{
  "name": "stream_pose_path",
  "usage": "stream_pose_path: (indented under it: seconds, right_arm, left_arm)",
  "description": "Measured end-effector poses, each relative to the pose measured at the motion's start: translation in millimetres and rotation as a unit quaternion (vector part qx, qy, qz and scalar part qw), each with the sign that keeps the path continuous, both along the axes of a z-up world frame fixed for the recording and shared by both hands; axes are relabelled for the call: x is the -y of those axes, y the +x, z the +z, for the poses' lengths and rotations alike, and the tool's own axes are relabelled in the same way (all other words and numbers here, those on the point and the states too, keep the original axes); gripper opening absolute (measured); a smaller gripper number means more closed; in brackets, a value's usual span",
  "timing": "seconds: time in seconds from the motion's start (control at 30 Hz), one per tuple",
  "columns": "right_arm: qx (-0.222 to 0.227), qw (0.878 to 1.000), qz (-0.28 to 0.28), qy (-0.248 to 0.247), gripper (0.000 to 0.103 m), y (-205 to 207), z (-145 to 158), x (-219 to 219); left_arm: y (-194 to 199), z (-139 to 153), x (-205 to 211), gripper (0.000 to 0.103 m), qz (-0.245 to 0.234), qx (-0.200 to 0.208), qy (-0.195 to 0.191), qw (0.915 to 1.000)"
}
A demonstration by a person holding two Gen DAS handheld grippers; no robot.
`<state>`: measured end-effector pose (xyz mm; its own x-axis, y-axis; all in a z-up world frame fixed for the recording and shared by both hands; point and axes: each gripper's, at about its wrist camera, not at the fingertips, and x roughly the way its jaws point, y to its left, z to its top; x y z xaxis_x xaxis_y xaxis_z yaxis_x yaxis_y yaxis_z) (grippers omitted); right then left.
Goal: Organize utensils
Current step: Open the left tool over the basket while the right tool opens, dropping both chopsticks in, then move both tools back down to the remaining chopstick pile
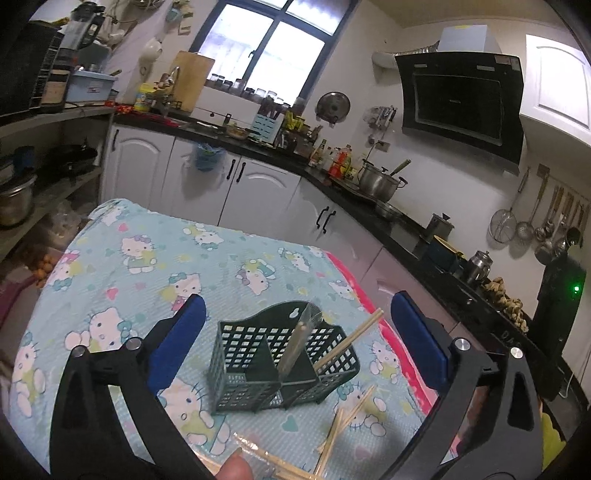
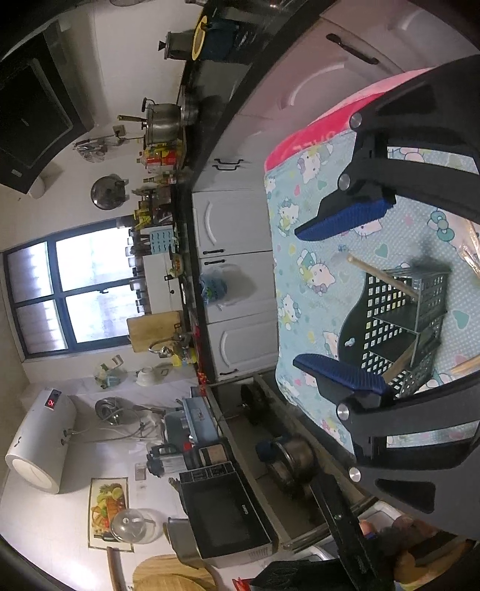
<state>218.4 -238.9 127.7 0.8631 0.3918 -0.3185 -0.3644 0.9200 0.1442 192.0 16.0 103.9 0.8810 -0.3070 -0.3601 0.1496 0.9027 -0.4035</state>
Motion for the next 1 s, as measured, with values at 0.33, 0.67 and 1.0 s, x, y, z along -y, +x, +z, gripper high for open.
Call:
stream_pose_path:
  seconds: [0.33,0.67,1.0]
  right_arm:
    - [0.006,1.000,0.010,-0.014,0.070,-23.2,-3.2,0.6]
    - [-0.004,0.999,0.027,-0.030,0.072,-46.2,-17.8,-3.9]
    - [-0.025,0.998,0.041,-0.038,0.072,-59.4,-34.4,-7.4]
  left_arm:
    - [-16.5,-11.4,-10.0,0.092,0.011,-0.016,-0.005,0.9998]
    - [-33.5,-25.3,-20.6,0.092,0.020,-0.034,-0.013,0.9992]
    - [-50.7,-39.6,-30.7,0.092,0.032,-0.051,-0.016,0.9981]
